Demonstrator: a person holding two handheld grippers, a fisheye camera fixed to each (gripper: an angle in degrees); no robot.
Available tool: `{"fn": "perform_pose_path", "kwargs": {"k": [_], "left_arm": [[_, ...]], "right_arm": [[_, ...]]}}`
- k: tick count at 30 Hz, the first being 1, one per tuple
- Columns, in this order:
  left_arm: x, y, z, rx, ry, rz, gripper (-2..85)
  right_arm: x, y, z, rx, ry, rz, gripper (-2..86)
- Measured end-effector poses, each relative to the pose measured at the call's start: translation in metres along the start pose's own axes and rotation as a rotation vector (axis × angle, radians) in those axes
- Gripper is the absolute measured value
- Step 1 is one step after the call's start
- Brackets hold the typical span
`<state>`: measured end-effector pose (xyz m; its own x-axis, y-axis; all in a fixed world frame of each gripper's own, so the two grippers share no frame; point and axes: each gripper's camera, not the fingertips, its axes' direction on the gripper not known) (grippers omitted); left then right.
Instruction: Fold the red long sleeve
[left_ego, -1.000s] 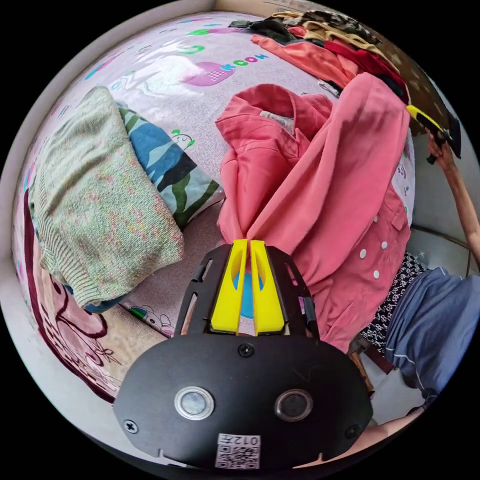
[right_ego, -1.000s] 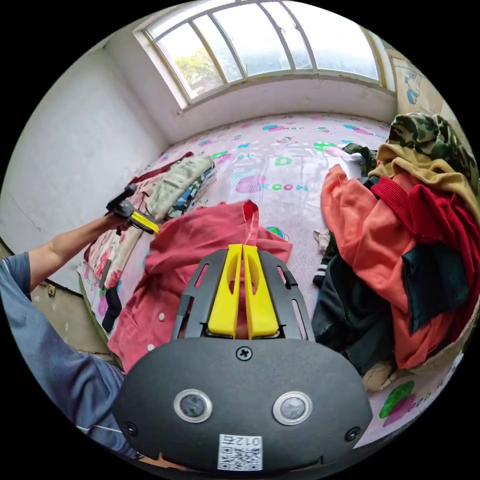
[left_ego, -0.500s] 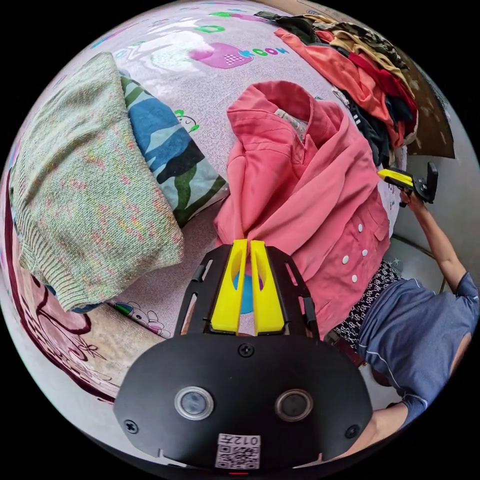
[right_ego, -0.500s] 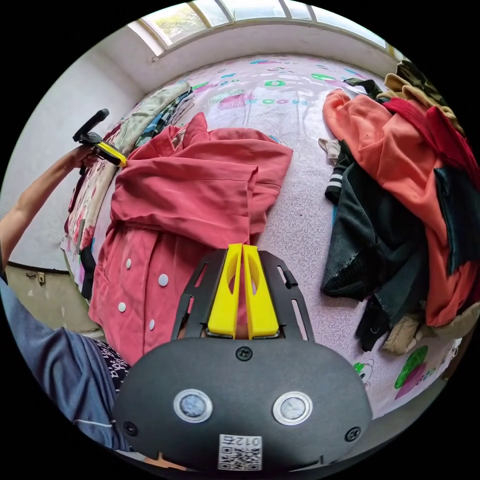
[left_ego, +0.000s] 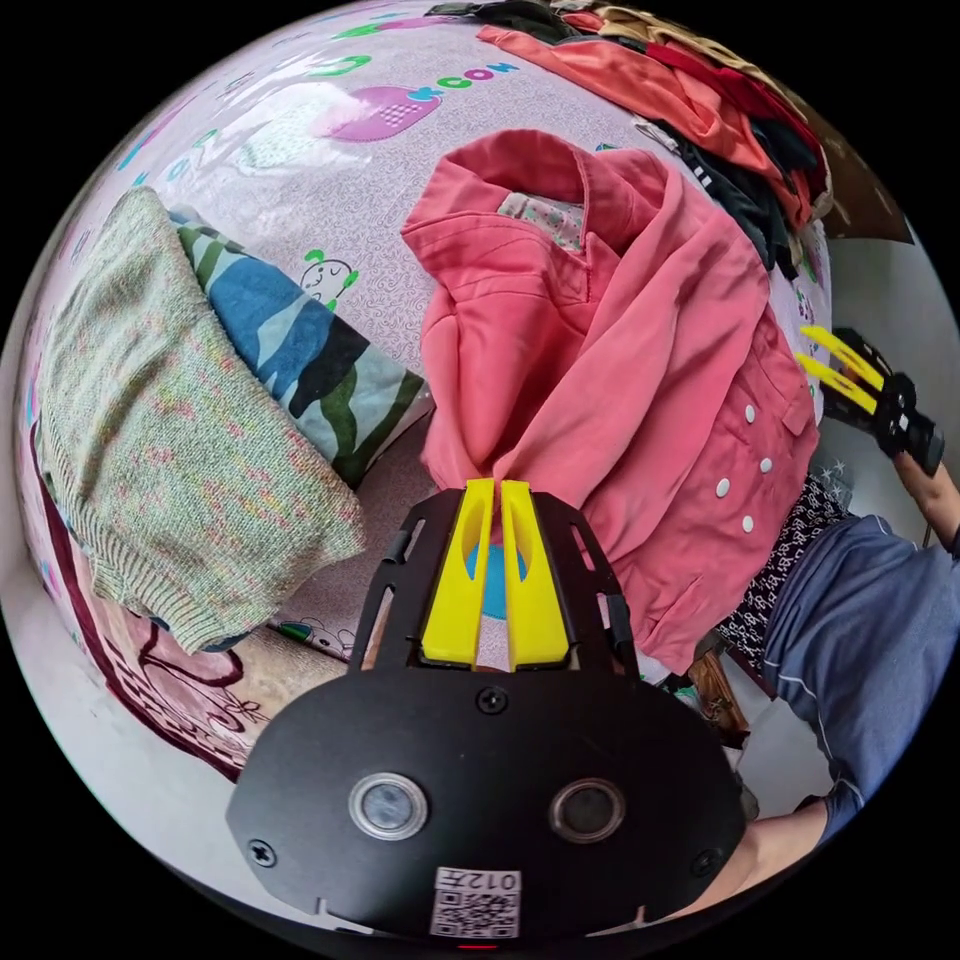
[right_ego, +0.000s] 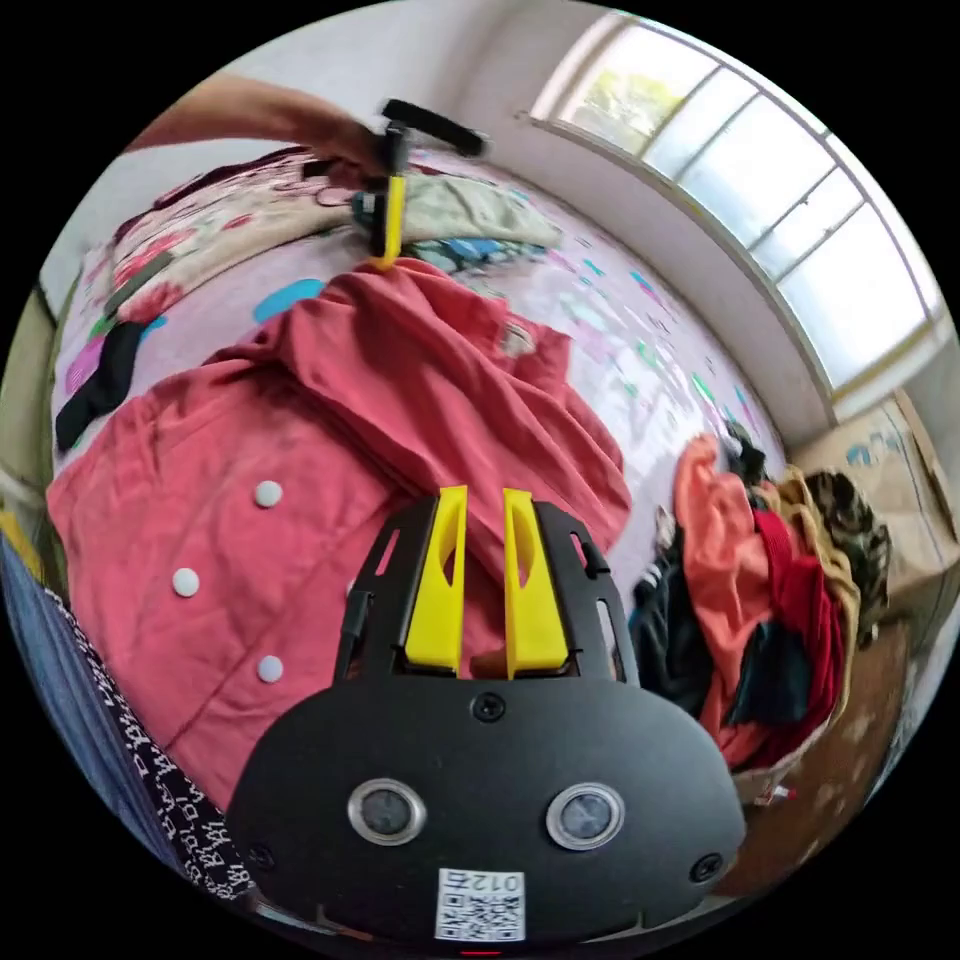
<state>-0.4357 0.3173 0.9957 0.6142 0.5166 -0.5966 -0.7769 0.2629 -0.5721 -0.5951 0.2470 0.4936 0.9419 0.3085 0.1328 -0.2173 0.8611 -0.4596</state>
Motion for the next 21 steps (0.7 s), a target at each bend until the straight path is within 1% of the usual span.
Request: {"fn": "perform_pose_path", "kwargs": {"k": [2, 5, 7, 12, 16, 19, 21], "left_arm": [[0.0, 0.003, -0.002, 0.009, -0.003, 0.0, 0.0], [0.0, 0.01, -0.001, 0.017, -0.004, -0.004, 0.0], [0.0, 0.014, 0.0, 0.02, -0.009, -0.003, -0.1], [-0.003, 0.026, 0.0, 0.036, 0.004, -0.006, -0.1], [-0.002, 0.031, -0.003, 0.03, -0.001, -0.003, -0.1], [0.0, 0.034, -0.004, 0.01, -0.029, -0.016, -0.1], [0.0, 0.038, -0.002, -0.008, -0.038, -0.023, -0.1]], "right_arm": [[-0.093, -0.033, 0.005, 0.097, 0.061, -0.244, 6.5], [-0.167, -0.06, 0.024, 0.124, 0.074, -0.403, 7.0], [-0.194, -0.072, 0.037, 0.112, 0.105, -0.458, 7.4], [-0.24, -0.096, 0.058, 0.091, 0.097, -0.557, 7.6], [-0.267, -0.106, 0.075, 0.071, 0.146, -0.605, 5.2], [-0.278, -0.115, 0.069, 0.13, 0.071, -0.608, 2.7], [-0.289, -0.121, 0.066, 0.158, 0.076, -0.63, 2.2]]}}
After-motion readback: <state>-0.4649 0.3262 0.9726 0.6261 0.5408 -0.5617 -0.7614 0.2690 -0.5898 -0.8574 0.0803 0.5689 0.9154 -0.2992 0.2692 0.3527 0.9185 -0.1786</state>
